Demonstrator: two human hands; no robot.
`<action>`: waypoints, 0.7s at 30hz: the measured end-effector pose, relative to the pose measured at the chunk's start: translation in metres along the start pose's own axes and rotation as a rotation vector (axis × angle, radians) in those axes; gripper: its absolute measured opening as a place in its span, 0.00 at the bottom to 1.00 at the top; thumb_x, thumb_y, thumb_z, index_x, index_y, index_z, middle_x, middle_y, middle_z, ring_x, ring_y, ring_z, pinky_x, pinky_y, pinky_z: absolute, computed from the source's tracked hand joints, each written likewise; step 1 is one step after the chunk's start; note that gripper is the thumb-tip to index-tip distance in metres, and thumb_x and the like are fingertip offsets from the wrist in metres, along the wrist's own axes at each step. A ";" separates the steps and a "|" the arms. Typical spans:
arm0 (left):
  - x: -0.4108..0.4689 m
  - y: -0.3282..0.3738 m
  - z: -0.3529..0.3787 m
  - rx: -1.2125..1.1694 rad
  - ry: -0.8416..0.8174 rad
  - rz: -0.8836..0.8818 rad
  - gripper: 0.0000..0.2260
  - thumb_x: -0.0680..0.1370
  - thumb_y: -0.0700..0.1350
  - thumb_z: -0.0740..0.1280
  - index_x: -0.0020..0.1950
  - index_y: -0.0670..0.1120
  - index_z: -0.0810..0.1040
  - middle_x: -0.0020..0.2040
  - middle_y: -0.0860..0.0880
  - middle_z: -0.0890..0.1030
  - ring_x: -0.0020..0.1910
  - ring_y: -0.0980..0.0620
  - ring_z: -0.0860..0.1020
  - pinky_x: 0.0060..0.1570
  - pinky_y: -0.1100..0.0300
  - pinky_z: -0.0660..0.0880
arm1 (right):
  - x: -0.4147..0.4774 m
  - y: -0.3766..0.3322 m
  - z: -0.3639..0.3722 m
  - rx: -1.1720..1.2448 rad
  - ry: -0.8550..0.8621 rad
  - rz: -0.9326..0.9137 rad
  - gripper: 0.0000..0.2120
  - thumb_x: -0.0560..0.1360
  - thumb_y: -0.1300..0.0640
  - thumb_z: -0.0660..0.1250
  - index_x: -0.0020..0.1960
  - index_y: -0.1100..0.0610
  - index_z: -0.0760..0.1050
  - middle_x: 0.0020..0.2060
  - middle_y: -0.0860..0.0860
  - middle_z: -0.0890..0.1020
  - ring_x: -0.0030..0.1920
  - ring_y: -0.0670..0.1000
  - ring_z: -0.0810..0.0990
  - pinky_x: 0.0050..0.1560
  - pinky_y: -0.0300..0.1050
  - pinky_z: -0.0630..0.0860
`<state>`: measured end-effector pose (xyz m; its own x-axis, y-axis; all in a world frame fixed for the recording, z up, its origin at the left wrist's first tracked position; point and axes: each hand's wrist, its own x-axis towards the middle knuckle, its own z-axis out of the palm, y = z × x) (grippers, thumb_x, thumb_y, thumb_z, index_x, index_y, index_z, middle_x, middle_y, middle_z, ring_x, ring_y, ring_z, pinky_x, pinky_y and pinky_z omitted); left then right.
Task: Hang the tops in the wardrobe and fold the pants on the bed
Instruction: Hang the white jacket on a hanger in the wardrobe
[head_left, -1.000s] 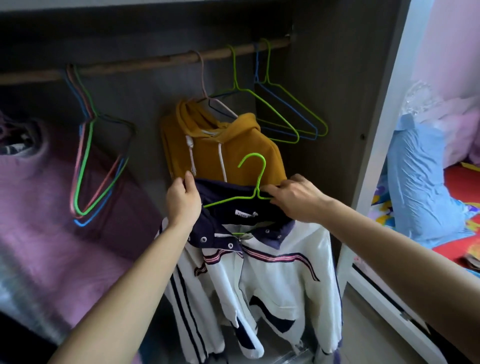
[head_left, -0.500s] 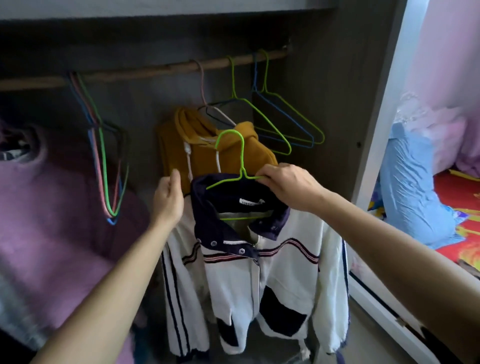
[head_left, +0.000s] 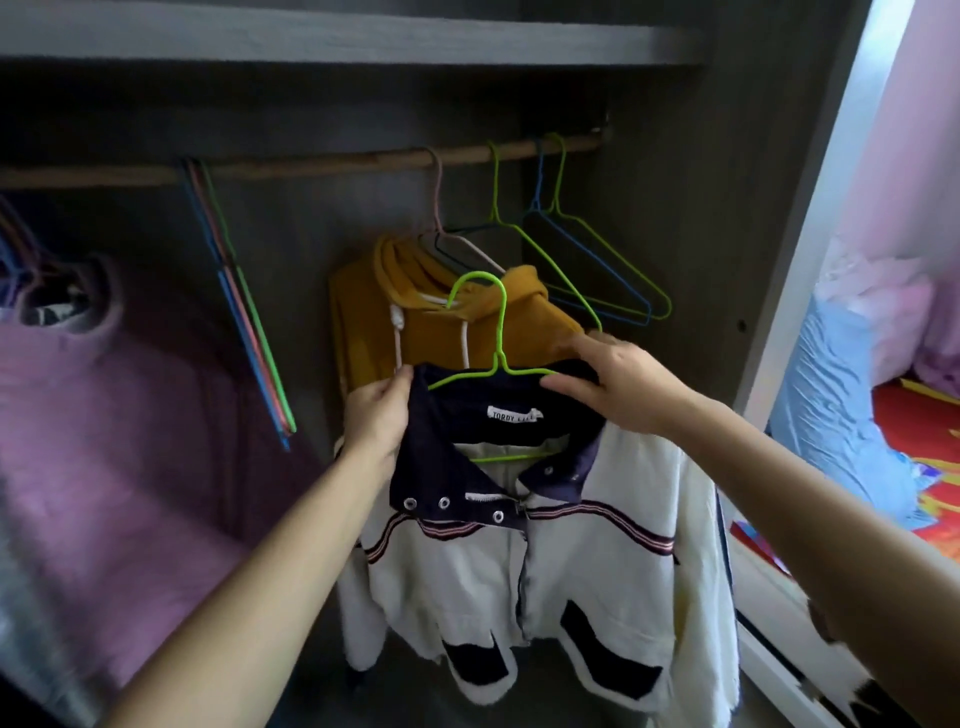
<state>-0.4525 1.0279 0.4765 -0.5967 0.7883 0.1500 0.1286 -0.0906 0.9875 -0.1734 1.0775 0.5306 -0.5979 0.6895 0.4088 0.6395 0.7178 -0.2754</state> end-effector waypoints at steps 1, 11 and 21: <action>0.001 0.001 0.001 0.025 0.007 0.000 0.15 0.68 0.64 0.68 0.35 0.53 0.85 0.40 0.47 0.85 0.45 0.44 0.84 0.50 0.46 0.79 | 0.001 0.000 -0.002 0.060 -0.085 0.042 0.20 0.78 0.36 0.60 0.58 0.50 0.77 0.49 0.48 0.82 0.49 0.49 0.81 0.52 0.48 0.79; 0.018 0.039 -0.001 0.507 -0.171 0.278 0.14 0.83 0.49 0.59 0.61 0.42 0.78 0.60 0.40 0.79 0.62 0.40 0.76 0.60 0.50 0.71 | 0.023 -0.041 -0.015 0.369 -0.134 0.243 0.10 0.80 0.45 0.66 0.46 0.45 0.85 0.43 0.44 0.86 0.46 0.44 0.83 0.51 0.41 0.79; 0.049 0.152 -0.043 0.855 0.066 0.902 0.20 0.81 0.46 0.60 0.73 0.44 0.67 0.72 0.41 0.67 0.71 0.40 0.65 0.67 0.47 0.64 | 0.087 -0.095 -0.023 0.514 0.114 0.366 0.10 0.80 0.52 0.68 0.44 0.53 0.85 0.41 0.48 0.87 0.45 0.50 0.83 0.51 0.46 0.79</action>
<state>-0.4964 1.0260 0.6360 -0.0628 0.6164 0.7849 0.9725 -0.1390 0.1870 -0.2751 1.0668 0.6127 -0.3112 0.9046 0.2914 0.4622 0.4120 -0.7852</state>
